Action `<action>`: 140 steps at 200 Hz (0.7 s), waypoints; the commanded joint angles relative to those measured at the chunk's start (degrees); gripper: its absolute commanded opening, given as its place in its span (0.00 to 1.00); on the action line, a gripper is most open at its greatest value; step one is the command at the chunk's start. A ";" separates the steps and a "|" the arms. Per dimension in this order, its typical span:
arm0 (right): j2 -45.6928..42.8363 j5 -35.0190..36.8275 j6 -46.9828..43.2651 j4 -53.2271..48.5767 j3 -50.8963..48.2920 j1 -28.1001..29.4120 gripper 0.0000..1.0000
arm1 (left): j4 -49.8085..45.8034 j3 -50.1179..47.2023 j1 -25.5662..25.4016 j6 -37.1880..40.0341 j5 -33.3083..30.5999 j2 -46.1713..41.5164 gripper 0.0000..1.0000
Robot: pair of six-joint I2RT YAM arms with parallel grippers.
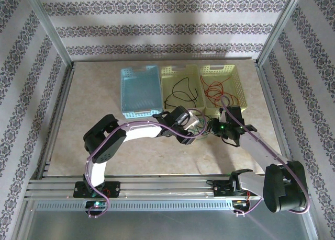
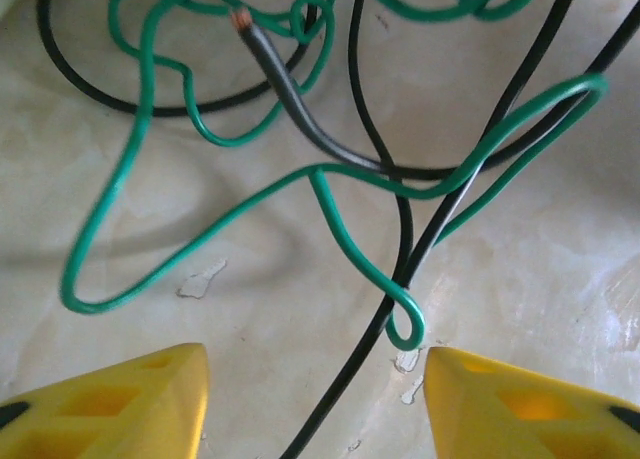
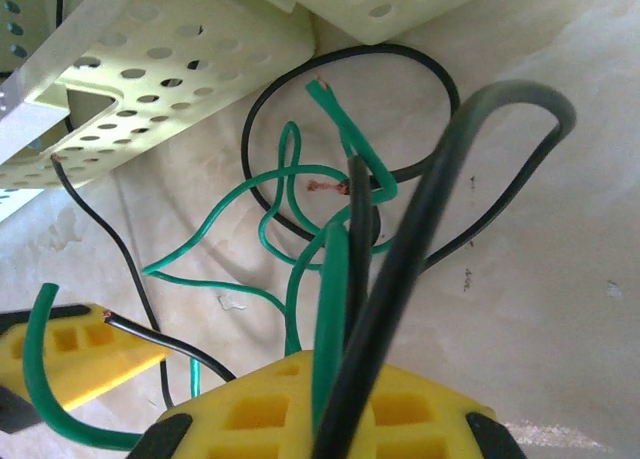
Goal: Untangle the cables
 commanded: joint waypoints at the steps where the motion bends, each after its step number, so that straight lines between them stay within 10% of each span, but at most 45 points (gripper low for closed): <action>1: 0.47 -1.98 1.16 -0.39 1.41 -0.99 0.00 | -0.28 0.78 -0.46 2.74 2.07 1.52 0.53; 43: -0.21 -2.68 1.95 -0.47 1.36 -2.94 0.00 | 5.51 -2.03 0.36 0.38 1.43 2.79 0.00; 140: -7.38 8.73 7.89 -2.30 -3.74 -9.31 0.00 | 19.82 -19.65 3.00 -12.75 1.44 -28.36 0.00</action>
